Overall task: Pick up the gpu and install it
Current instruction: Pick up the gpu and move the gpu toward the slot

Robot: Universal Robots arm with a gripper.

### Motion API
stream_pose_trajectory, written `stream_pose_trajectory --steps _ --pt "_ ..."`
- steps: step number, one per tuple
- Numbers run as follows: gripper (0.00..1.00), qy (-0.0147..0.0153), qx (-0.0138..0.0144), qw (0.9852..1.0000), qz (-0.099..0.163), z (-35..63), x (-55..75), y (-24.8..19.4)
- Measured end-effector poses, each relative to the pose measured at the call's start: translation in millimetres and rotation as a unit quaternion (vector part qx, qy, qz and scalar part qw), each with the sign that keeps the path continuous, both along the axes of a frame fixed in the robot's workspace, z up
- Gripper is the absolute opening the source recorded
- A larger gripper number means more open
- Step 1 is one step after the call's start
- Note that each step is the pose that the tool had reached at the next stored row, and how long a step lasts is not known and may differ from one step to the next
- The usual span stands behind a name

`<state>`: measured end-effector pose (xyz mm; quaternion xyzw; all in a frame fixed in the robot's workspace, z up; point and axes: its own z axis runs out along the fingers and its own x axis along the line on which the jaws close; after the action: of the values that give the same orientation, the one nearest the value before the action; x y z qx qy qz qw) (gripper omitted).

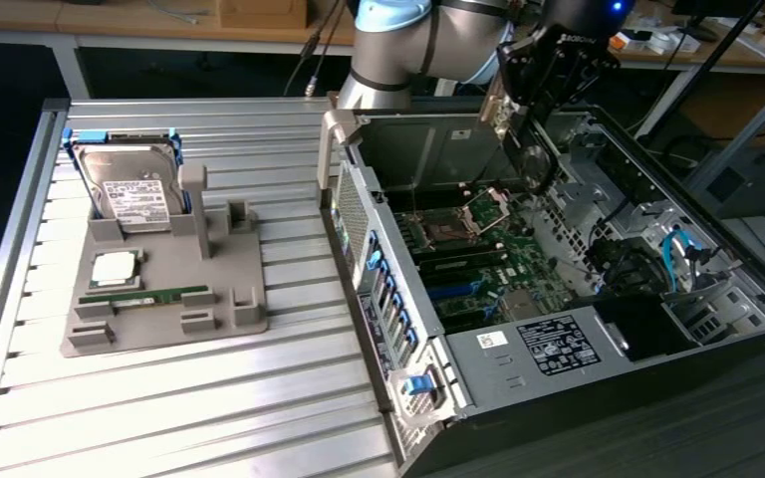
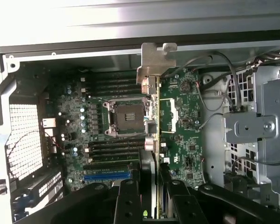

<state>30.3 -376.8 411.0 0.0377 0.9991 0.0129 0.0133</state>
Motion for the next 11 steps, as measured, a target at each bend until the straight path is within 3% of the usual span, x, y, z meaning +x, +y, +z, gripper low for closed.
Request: stream_pose_trajectory --steps 11 --pt "0.27 0.0 -0.0009 1.0 0.0 -2.3 7.3 -0.9"
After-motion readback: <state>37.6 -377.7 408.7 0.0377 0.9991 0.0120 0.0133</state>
